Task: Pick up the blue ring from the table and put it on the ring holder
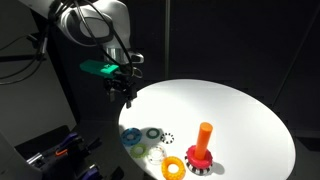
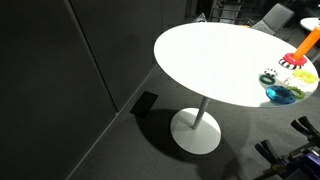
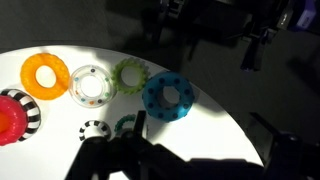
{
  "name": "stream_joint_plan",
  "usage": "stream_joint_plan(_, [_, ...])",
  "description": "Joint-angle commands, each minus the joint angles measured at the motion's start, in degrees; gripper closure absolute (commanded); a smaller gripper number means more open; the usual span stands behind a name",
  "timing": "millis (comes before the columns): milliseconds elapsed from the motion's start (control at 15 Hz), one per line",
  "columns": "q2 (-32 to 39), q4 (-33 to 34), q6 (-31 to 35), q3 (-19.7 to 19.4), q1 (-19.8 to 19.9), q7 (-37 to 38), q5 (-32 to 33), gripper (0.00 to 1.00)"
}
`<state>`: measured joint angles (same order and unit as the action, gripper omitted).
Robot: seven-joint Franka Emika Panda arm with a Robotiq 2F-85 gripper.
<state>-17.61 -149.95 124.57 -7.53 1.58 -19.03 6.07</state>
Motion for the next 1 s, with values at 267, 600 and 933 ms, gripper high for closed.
stream_joint_plan(267, [2.8, -0.1, 2.3, 1.7, 0.0, 1.0, -1.0, 0.0])
stream_joint_plan(600, [3.9, -1.1, 4.6, 2.5, 0.3, 3.1, 1.0, 0.0])
stream_joint_plan(933, [6.5, -3.0, 9.9, 3.2, 0.7, 6.4, 3.6, 0.0])
